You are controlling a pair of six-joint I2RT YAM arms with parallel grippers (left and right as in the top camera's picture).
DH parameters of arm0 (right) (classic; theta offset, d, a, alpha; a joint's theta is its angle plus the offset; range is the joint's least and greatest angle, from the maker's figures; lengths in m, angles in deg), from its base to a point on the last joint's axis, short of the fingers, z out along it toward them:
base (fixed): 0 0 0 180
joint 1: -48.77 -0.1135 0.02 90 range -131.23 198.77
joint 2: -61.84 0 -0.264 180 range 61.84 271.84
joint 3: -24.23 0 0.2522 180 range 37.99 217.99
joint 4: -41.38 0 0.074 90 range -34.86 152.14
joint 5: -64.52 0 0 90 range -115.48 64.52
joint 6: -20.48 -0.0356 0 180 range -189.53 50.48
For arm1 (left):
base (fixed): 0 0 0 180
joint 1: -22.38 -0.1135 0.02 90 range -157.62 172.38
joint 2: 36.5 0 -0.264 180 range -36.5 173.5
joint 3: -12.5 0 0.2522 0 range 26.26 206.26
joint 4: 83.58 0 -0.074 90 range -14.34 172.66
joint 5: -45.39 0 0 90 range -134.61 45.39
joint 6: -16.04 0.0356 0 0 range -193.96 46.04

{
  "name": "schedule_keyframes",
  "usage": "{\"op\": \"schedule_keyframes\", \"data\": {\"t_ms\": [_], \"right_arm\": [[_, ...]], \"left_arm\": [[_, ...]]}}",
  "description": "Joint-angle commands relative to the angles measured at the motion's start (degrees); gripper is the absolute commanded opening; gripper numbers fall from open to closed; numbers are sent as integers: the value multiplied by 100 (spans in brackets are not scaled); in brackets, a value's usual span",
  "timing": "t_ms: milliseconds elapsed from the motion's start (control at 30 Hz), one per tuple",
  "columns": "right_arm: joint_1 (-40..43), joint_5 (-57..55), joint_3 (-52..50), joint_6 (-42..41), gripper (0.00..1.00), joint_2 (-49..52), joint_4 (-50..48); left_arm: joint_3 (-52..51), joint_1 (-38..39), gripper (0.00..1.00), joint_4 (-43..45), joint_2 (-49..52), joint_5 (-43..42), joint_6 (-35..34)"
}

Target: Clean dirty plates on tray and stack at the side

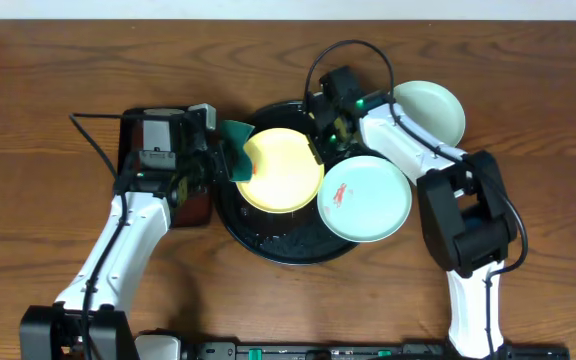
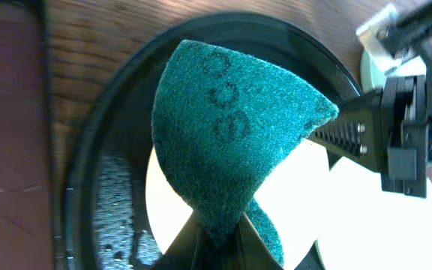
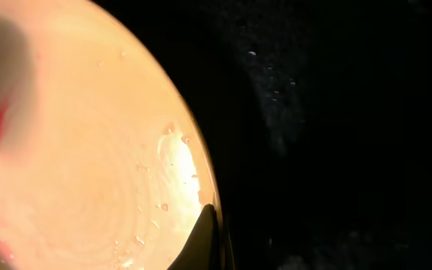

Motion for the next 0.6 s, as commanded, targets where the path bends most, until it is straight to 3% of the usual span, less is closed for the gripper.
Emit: {"op": "schedule_keyframes", "data": {"t_ms": [0,133,167,200,233,267,433,567], "right_arm": [[118,221,354,354,1,26,197],[42,203,409,393,2,26,254],[4,175,409,391,7,26,254],[-33,103,409,391,23,26,247],[-59,22,409,365,46,26,232],[-96,-129,409,271,57,26,216],[-166,-881,409,-424,61,26,382],[-166,-887,409,-940,51,28,629]], "left_arm": [[11,175,8,7,20,-131,59],[11,391,7,74,90,-76,55],[11,433,7,109,129,-9,46],[11,461,7,133,170,85,-4],[11,485,7,162,227,155,-79],[11,496,8,184,284,188,-140],[11,496,7,203,444,190,-227],[11,496,8,243,444,190,-227]]}}
